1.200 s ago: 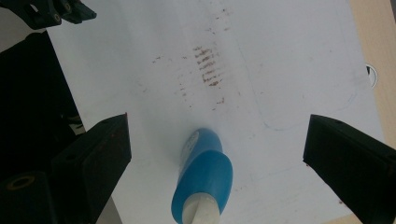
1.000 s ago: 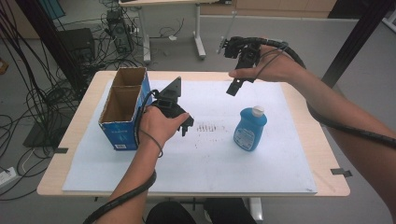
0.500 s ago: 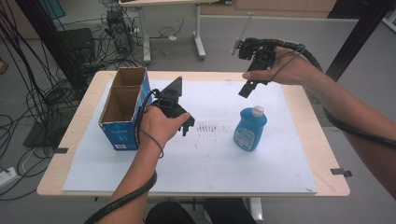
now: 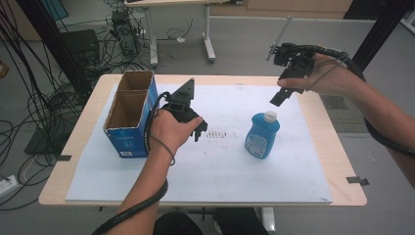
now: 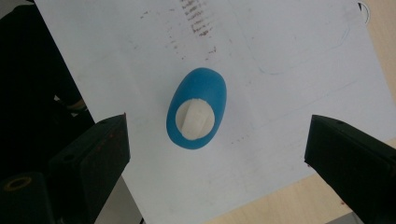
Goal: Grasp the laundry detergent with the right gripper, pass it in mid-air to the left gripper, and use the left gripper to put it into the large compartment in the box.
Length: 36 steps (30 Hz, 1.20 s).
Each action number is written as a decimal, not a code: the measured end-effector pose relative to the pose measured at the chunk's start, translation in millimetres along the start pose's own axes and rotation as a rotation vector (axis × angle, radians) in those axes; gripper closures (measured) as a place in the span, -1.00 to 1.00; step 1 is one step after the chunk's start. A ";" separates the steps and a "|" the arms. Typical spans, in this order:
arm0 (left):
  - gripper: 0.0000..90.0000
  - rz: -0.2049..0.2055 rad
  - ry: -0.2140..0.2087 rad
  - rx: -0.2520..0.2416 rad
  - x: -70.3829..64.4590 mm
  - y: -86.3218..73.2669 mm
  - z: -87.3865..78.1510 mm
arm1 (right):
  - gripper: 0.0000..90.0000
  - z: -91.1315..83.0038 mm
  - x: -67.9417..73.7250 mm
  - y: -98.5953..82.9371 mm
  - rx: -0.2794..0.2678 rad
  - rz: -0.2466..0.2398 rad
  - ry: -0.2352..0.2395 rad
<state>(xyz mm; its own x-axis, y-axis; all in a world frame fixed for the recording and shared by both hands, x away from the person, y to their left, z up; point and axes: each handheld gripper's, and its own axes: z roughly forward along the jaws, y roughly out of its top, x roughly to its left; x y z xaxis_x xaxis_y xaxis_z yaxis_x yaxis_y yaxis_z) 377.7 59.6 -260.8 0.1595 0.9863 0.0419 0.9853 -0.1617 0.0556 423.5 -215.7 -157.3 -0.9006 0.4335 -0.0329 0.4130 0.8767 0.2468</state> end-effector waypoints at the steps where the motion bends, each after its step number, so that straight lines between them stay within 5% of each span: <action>1: -0.89 0.000 -0.001 -0.001 -0.1 0.0 -0.2 | -0.87 -0.1 -0.7 -3.4 -0.002 0.005 -0.001; 18: -0.89 0.008 -0.012 -0.014 -0.5 -5.0 -1.1 | -0.90 12.0 4.3 -43.9 -0.053 0.057 0.028; 36: -0.89 0.007 -0.009 -0.015 1.1 -8.3 2.2 | -0.88 48.8 15.8 -82.2 -0.158 0.089 -0.023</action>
<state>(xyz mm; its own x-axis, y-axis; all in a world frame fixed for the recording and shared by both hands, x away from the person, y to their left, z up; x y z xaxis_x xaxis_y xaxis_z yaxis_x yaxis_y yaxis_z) 369.8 62.1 -263.4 0.1672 0.9853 0.0336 0.9831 -0.1692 0.0705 382.0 -270.7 -225.3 -0.8573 0.5141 -0.0264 0.4626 0.7920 0.3985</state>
